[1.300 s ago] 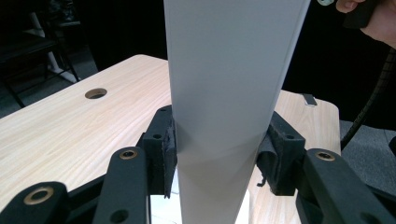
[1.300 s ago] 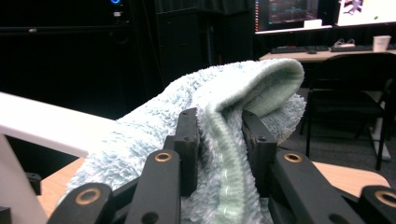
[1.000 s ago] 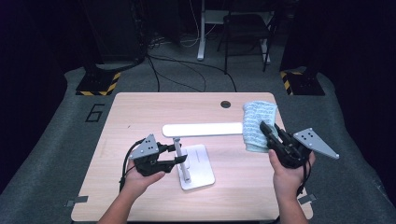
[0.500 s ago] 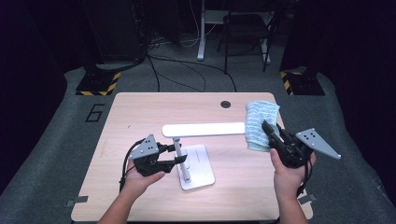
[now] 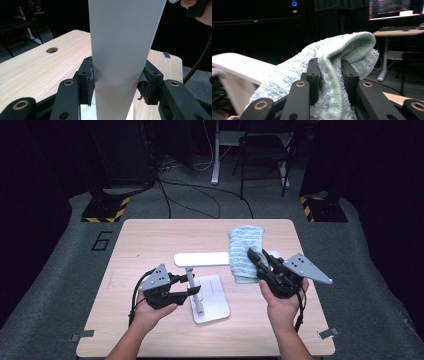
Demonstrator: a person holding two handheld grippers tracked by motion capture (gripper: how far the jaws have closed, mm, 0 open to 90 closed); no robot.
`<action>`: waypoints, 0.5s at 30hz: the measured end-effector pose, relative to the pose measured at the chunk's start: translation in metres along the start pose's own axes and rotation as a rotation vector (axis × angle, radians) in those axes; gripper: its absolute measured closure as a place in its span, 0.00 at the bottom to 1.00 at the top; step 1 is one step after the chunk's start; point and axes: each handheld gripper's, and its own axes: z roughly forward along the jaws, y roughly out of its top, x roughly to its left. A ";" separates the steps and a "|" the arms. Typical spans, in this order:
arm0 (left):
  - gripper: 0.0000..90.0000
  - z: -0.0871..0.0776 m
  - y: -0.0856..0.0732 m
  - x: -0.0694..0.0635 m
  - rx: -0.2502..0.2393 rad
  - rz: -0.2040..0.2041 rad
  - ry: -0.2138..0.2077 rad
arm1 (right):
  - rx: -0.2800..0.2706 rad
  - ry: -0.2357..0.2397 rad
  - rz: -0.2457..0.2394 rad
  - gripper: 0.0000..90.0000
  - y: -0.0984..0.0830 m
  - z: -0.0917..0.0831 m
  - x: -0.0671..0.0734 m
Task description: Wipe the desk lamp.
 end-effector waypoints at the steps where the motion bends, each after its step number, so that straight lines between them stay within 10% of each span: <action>1: 0.59 0.000 0.000 0.000 -0.002 -0.001 -0.001 | 0.000 0.017 0.002 0.81 0.001 0.002 0.005; 15: 0.59 0.000 0.000 -0.001 -0.003 -0.004 0.009 | -0.014 0.155 -0.021 0.81 -0.003 0.003 0.040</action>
